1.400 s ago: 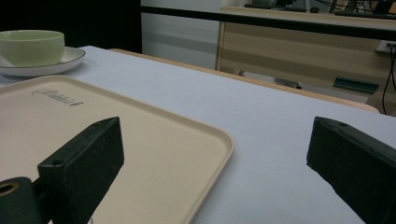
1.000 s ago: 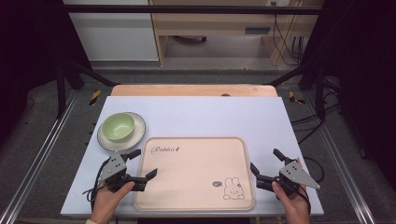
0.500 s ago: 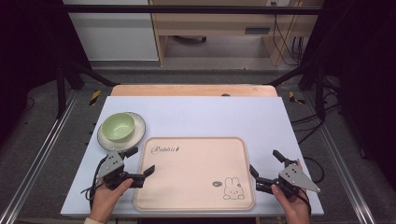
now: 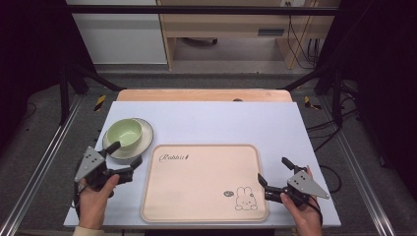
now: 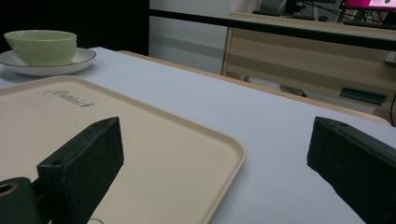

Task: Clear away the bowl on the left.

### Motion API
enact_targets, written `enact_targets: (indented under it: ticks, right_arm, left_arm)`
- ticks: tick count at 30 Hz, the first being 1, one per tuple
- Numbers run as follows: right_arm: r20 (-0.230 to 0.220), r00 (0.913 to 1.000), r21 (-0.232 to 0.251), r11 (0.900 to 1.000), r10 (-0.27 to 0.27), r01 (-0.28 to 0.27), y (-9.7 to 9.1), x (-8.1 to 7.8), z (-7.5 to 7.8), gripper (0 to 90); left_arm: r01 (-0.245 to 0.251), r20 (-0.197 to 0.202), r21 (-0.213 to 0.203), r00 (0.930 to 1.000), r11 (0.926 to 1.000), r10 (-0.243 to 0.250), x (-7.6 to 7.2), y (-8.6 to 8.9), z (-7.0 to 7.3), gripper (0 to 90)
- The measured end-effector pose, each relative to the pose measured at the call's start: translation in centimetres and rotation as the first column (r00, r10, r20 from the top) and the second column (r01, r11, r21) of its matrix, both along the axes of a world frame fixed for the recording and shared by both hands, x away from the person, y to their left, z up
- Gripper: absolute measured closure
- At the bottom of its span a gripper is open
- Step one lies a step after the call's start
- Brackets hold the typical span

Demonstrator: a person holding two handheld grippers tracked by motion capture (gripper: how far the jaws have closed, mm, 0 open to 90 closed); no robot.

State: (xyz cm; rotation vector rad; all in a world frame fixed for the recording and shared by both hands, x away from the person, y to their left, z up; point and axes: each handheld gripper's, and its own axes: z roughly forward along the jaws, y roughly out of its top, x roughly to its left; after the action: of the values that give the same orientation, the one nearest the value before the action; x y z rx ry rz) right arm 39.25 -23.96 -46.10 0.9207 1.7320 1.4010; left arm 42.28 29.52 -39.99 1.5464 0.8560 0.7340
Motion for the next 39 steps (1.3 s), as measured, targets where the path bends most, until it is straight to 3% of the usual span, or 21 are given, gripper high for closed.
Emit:
enact_targets:
  ticks: [7,14,17,25,28,30,36,39]
  right_arm:
    - [-0.016,0.9998,0.011,0.9999,-0.011,0.011,-0.2,0.3,-0.2,3.9]
    - [-0.017,0.9998,0.01,0.9999,-0.009,0.009,0.0,0.3,-0.2,3.8]
    - [-0.015,0.9998,0.008,0.9999,-0.01,0.01,0.1,0.4,-0.2,3.8]
    - [-0.023,0.9997,-0.012,0.9999,-0.01,0.01,0.3,0.3,-0.2,3.7]
    - [-0.028,0.9995,-0.024,0.9996,-0.014,0.013,0.5,0.4,-0.4,3.7]
    - [-0.029,0.9994,-0.024,0.9996,-0.018,0.017,0.4,0.3,-0.4,3.7]
    - [-0.035,0.999,-0.018,0.9994,-0.03,0.029,0.2,0.3,-0.4,3.8]
    - [-0.033,0.9992,-0.024,0.9995,-0.023,0.022,0.3,0.3,-0.4,3.8]
  left_arm:
    - [-0.068,0.017,0.002,0.9976,0.9977,0.068,0.5,2.0,1.6,7.8]
    - [-0.086,0.038,0.003,0.9956,0.9963,0.085,1.1,2.4,2.6,8.8]
    - [-0.089,0.034,0.019,0.9955,0.9958,0.089,1.8,2.4,2.9,8.8]
    - [-0.134,0.032,0.01,0.9905,0.9909,0.134,4.2,3.4,3.1,9.1]
    - [-0.157,-0.001,-0.007,0.9876,0.9876,0.157,5.9,4.3,3.0,9.6]
    - [-0.179,0.004,0.015,0.9839,0.9838,0.179,6.6,4.6,2.9,9.7]
    - [-0.208,-0.053,0.041,0.9763,0.9773,0.21,8.1,5.4,1.9,9.7]
    - [-0.236,-0.096,0.045,0.9662,0.9707,0.239,8.5,5.9,1.2,10.4]
